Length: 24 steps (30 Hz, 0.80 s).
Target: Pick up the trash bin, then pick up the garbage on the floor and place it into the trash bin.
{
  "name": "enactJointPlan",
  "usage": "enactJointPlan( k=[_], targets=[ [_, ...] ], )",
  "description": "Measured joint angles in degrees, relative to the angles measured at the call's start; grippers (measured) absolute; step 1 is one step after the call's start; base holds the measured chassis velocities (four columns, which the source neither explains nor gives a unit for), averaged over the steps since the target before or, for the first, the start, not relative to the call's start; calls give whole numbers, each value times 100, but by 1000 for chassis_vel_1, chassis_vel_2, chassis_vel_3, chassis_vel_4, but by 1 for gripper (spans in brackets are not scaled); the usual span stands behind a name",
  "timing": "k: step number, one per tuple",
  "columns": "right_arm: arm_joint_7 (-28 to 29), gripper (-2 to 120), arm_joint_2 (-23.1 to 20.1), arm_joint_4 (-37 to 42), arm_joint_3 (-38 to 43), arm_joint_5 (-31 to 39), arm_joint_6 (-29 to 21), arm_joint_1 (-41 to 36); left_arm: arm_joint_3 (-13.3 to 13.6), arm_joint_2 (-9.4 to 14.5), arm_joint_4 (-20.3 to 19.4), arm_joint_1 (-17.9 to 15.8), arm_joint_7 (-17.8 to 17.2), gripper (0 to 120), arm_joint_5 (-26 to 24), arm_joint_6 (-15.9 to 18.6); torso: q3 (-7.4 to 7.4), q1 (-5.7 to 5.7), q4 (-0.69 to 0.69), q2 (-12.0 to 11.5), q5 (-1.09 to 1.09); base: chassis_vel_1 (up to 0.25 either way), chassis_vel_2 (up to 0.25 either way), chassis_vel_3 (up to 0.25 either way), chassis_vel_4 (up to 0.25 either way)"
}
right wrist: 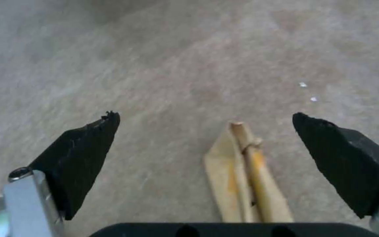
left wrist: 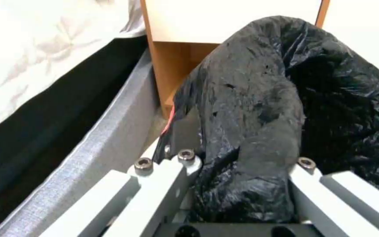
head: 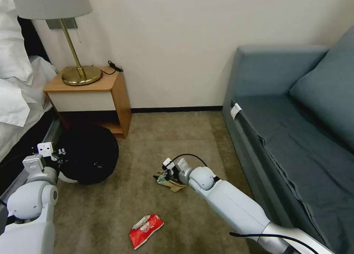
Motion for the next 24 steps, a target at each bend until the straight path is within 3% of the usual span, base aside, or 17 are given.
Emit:
enactJointPlan(
  k=[8, 13, 24],
  targets=[
    [-349, 100, -310, 426, -580, 86, -192, 52, -43, 2, 4, -85, -56, 5, 5, 77, 0, 0, 0, 0, 0, 0, 0, 0, 0],
    [-611, 100, -514, 627, -1226, 97, -261, 140, 18, -131, -126, -246, -202, 5, -5, 355, 0, 0, -1, 0, 0, 0, 0, 0, 0],
    [-807, 100, -321, 476, -1981, 264, -257, 317, 84, -288, -431, -271, -551, 5, -185, 706, 0, 0, 0, 0, 1, 0, 0, 0, 0]
  ],
)
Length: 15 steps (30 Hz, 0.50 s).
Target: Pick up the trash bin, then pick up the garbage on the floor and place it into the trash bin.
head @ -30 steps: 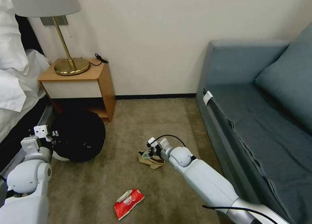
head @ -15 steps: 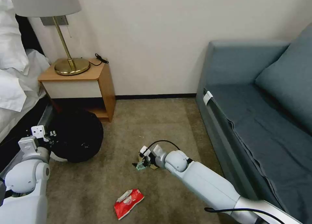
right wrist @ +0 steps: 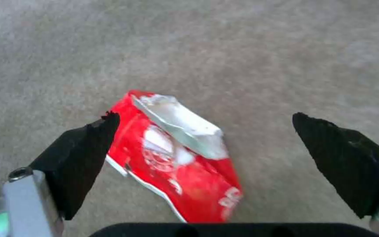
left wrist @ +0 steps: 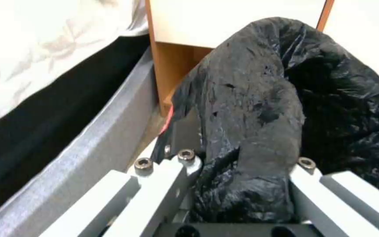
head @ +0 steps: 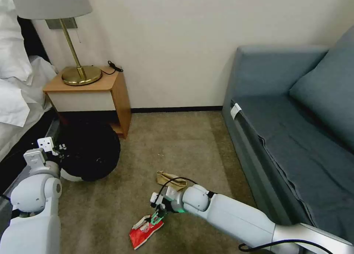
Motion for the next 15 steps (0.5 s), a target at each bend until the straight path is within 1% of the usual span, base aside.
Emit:
enactJointPlan(
  k=[4, 9, 15],
  targets=[
    [-15, 100, 173, -282, -208, -44, 83, 36, -48, -8, -107, 78, -23, 5, -34, 31, 0, 0, 0, 0, -1, 0, 0, 0, 0],
    [-20, 100, 357, -536, -361, -157, 79, 73, -128, 36, -140, 139, -9, 5, -85, 28, 0, 0, 0, 0, -1, 0, 0, 0, 0],
    [-14, 100, 531, -733, -445, -222, 79, 62, -159, 51, -197, 204, 5, 5, -103, 16, 0, 0, 0, -1, -1, 0, 0, 0, 0]
  ],
)
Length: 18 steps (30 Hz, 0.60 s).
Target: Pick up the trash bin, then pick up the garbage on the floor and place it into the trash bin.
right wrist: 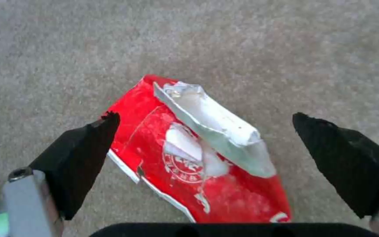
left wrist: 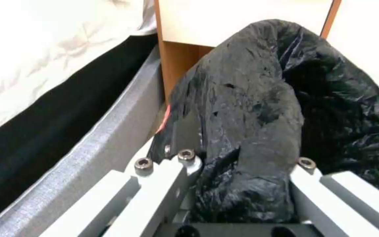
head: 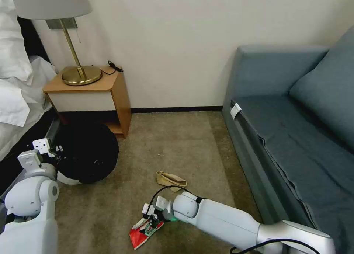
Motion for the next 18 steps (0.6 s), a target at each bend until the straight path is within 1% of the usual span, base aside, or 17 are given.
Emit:
enactJointPlan(
  k=[4, 12, 14, 16, 18],
  targets=[
    [11, 100, 146, -315, -16, -280, 91, -55, 0, 2, -27, 54, 23, 5, -2, -22, 0, 0, 0, 0, 0, 0, 0, 0, 0],
    [14, 100, 303, -751, 114, -575, 244, -70, 8, -32, -26, 110, 56, 5, 20, -117, 0, 0, -1, 0, 0, 0, 0, 0, 0],
    [10, 92, 370, -861, 150, -616, 261, -75, 56, -75, -15, 140, 61, 5, 56, -145, 0, 0, 0, 0, 0, 0, 0, 0, 0],
    [8, 90, 374, -867, 151, -617, 261, -75, 59, -77, -13, 143, 62, 5, 60, -146, 0, 0, 0, 0, 0, 0, 0, 0, 0],
    [-3, 81, 381, -890, 154, -618, 268, -80, 66, -80, 2, 147, 65, 5, 68, -152, 0, 0, -1, 0, 0, 0, 0, 0, 0]
  ],
)
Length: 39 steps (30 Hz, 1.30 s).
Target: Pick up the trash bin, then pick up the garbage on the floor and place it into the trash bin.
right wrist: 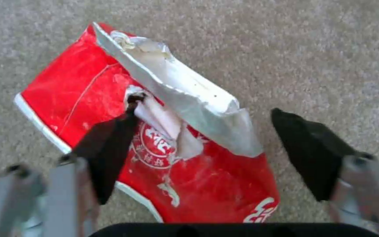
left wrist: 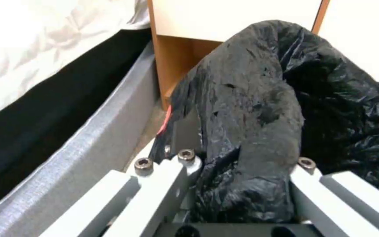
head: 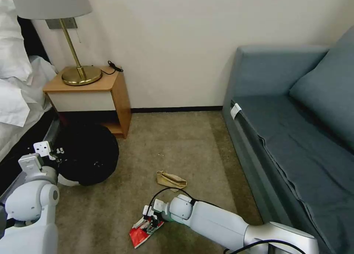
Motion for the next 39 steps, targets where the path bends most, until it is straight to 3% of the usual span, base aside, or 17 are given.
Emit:
enactJointPlan(
  k=[1, 3, 5, 7, 9, 11, 22, 39],
  targets=[
    [-8, 74, 0, -14, 3, -4, 10, -2, 0, 3, 9, -1, 3, 5, 3, -5, 0, 0, 0, 0, 0, 0, 0, 0, 0],
    [-12, 73, 0, -24, 6, -8, 17, -4, 0, 5, 15, -2, 6, 5, 4, -7, 0, 0, 0, 0, 0, 0, 0, 0, 0],
    [-27, 59, -7, -49, 28, -22, 47, -7, 2, 10, 37, -23, 10, 5, 11, -9, 0, 0, 0, 0, 0, 0, 0, 0, 0],
    [-28, 56, -11, -49, 32, -22, 51, -7, 6, 8, 43, -30, 10, 5, 15, -10, 0, 0, 0, 0, 0, 0, 0, 0, 0],
    [-35, 44, -35, -28, 52, -21, 59, -12, 20, -11, 59, -48, 10, 5, 34, -17, 0, 0, 0, 0, 0, 0, 0, 0, 0],
    [-35, 42, -40, -22, 59, -20, 61, -15, 22, -14, 62, -48, 11, 5, 36, -18, 0, 0, 0, 0, 0, 0, 0, 0, 0],
    [-8, 1, -84, 32, 420, -128, 129, -200, 7, 13, 89, 68, 70, 5, 116, -86, 0, 0, 0, 0, 0, 0, 0, 0, 0],
    [68, 0, -25, 458, 2091, -102, 139, -184, 11, 117, -13, 264, 143, 5, 127, -115, 0, 0, 0, 0, 0, 0, 0, 0, 0]
  ],
)
